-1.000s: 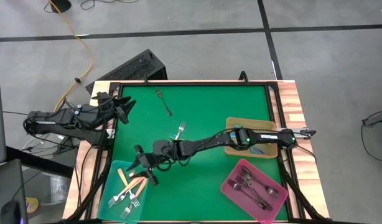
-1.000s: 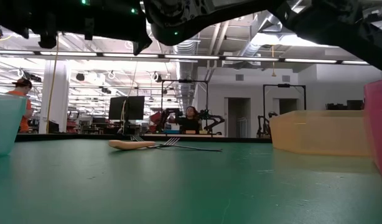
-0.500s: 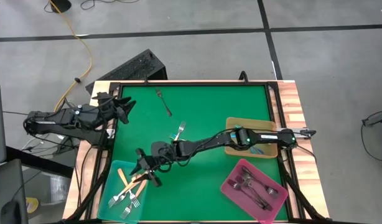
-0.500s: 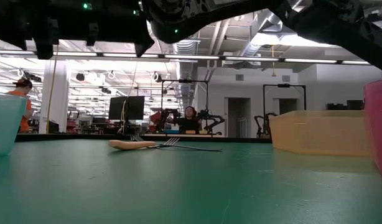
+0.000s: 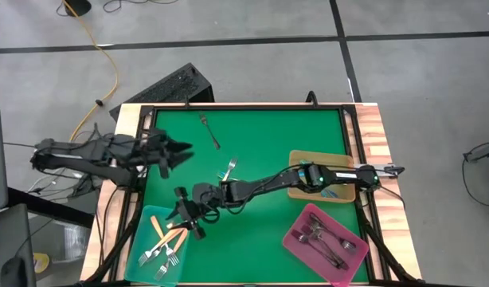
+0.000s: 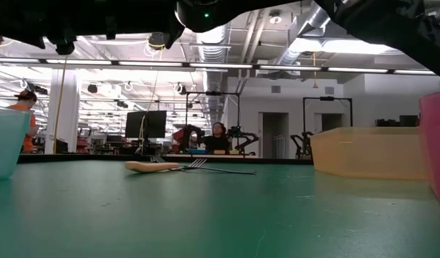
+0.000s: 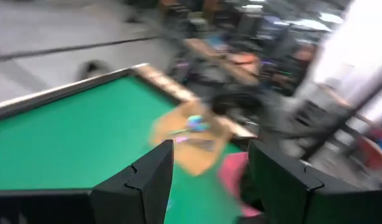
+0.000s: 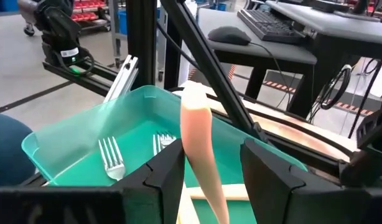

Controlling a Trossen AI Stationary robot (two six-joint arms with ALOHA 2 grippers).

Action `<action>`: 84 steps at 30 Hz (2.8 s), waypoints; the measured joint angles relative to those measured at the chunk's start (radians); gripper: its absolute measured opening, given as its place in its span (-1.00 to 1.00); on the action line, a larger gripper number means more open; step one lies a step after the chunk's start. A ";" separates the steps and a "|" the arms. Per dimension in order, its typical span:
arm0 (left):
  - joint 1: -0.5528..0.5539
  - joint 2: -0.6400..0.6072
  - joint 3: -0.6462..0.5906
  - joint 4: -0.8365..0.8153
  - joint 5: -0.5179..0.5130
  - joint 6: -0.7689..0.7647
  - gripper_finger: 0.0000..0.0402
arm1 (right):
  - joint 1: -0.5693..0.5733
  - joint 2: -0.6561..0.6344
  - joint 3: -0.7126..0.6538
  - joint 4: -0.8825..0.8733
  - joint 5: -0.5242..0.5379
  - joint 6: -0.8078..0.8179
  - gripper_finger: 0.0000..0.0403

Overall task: Sort silverware by color (type)
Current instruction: Put the yellow fork into the blue bin

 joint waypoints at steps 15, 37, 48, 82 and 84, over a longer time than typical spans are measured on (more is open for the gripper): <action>-0.065 0.131 0.066 0.239 0.265 0.278 -0.04 | -0.008 0.001 -0.001 -0.083 -0.012 -0.021 -0.13; -0.694 0.084 0.235 -0.017 -0.120 0.174 -0.54 | -0.037 0.001 -0.002 -0.102 -0.013 0.001 -0.13; -0.800 0.269 0.229 -0.274 -0.303 -0.056 -0.98 | -0.042 0.002 -0.002 -0.102 -0.014 0.020 -0.13; -0.872 0.461 0.228 -0.537 -0.194 -0.714 -1.00 | -0.037 0.002 -0.002 -0.101 -0.015 -0.026 -0.13; -0.879 0.461 0.228 -0.537 -0.158 -0.751 -1.00 | -0.037 0.002 -0.002 -0.101 -0.015 -0.034 -0.13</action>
